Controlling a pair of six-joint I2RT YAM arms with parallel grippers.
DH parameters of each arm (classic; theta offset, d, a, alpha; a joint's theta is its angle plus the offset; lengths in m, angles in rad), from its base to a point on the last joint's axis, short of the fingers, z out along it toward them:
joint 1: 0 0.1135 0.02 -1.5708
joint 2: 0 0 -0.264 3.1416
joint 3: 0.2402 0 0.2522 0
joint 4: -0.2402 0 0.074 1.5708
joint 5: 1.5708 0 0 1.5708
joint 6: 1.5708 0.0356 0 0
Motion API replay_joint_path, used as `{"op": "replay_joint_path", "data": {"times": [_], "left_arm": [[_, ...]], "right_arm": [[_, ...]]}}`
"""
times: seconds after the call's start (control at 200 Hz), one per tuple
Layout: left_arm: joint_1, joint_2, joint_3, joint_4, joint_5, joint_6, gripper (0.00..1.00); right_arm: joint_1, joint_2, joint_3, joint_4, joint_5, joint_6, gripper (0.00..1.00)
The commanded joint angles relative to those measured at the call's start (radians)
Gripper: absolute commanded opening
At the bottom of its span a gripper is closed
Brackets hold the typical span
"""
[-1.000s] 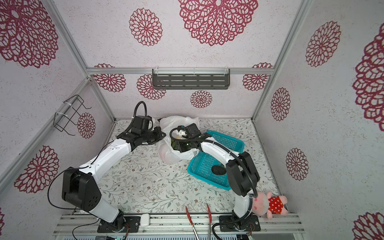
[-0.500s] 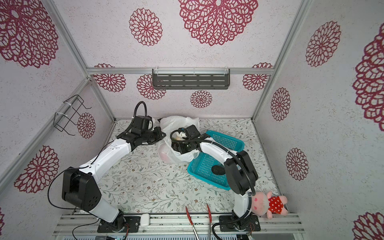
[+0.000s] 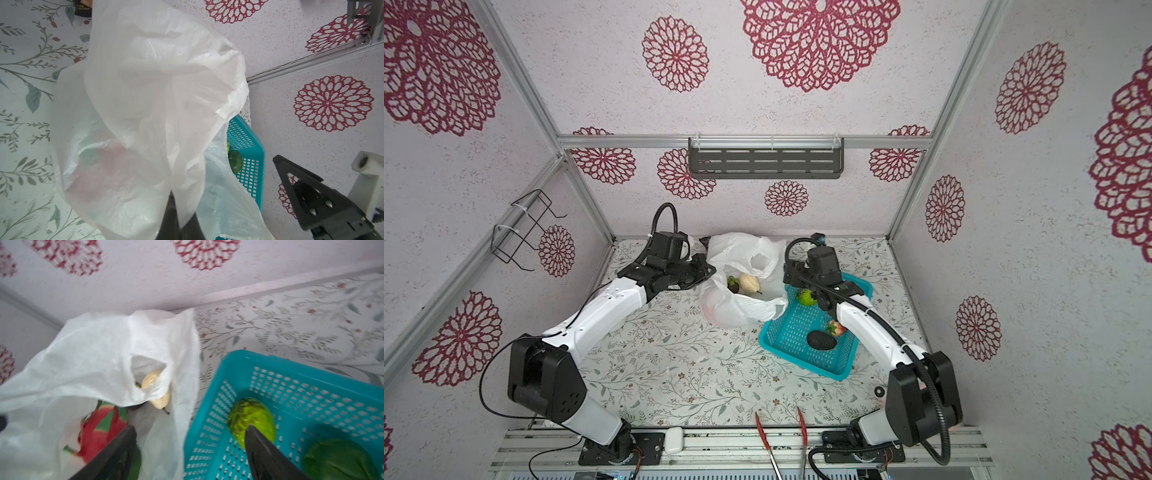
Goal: Place the fruits into the plastic bag
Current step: Place the fruit in the plastic bag, then pick up the bin from the plate.
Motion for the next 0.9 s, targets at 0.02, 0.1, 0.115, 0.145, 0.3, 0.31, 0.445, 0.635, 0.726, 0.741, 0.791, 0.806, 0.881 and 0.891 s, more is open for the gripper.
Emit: {"op": "replay_joint_path", "data": {"times": [0.02, 0.1, 0.115, 0.145, 0.3, 0.31, 0.445, 0.635, 0.726, 0.741, 0.791, 0.806, 0.881, 0.891], "left_arm": [[-0.004, -0.016, -0.009, -0.007, -0.012, 0.012, 0.00], [-0.005, -0.014, -0.007, -0.010, -0.014, 0.013, 0.00], [-0.004, -0.014, -0.005, -0.011, -0.014, 0.013, 0.00], [-0.004, -0.014, -0.005, -0.012, -0.012, 0.013, 0.00], [-0.005, -0.017, 0.000, -0.015, -0.016, 0.016, 0.00], [-0.004, -0.017, 0.000, -0.015, -0.018, 0.016, 0.00], [-0.004, -0.021, -0.001, -0.016, -0.020, 0.016, 0.00], [-0.004, -0.025, -0.006, -0.018, -0.024, 0.014, 0.00], [-0.004, -0.028, -0.010, -0.018, -0.025, 0.014, 0.00], [-0.004, -0.027, -0.010, -0.019, -0.026, 0.014, 0.00], [-0.004, -0.028, -0.010, -0.021, -0.026, 0.016, 0.00], [-0.004, -0.028, -0.010, -0.022, -0.025, 0.016, 0.00], [-0.004, -0.029, -0.010, -0.025, -0.028, 0.017, 0.00], [-0.004, -0.030, -0.010, -0.026, -0.028, 0.017, 0.00]], "right_arm": [[-0.044, -0.010, -0.018, -0.010, 0.055, 0.140, 0.84], [-0.083, 0.034, -0.001, -0.077, 0.024, 0.174, 0.85], [-0.090, 0.048, 0.004, -0.083, 0.007, 0.174, 0.84], [-0.101, 0.073, 0.014, -0.092, -0.032, 0.170, 0.84], [-0.138, 0.211, 0.064, -0.134, -0.148, 0.133, 0.84], [-0.141, 0.219, 0.069, -0.137, -0.152, 0.132, 0.84], [-0.151, 0.306, 0.099, -0.142, -0.174, 0.120, 0.84], [-0.155, 0.385, 0.127, -0.137, -0.188, 0.099, 0.83], [-0.154, 0.413, 0.121, -0.119, -0.204, 0.102, 0.80], [-0.154, 0.418, 0.121, -0.118, -0.207, 0.104, 0.80], [-0.154, 0.431, 0.118, -0.112, -0.222, 0.110, 0.78], [-0.154, 0.433, 0.117, -0.110, -0.224, 0.111, 0.78], [-0.154, 0.438, 0.104, -0.095, -0.244, 0.123, 0.73], [-0.154, 0.438, 0.101, -0.092, -0.247, 0.126, 0.72]]}}
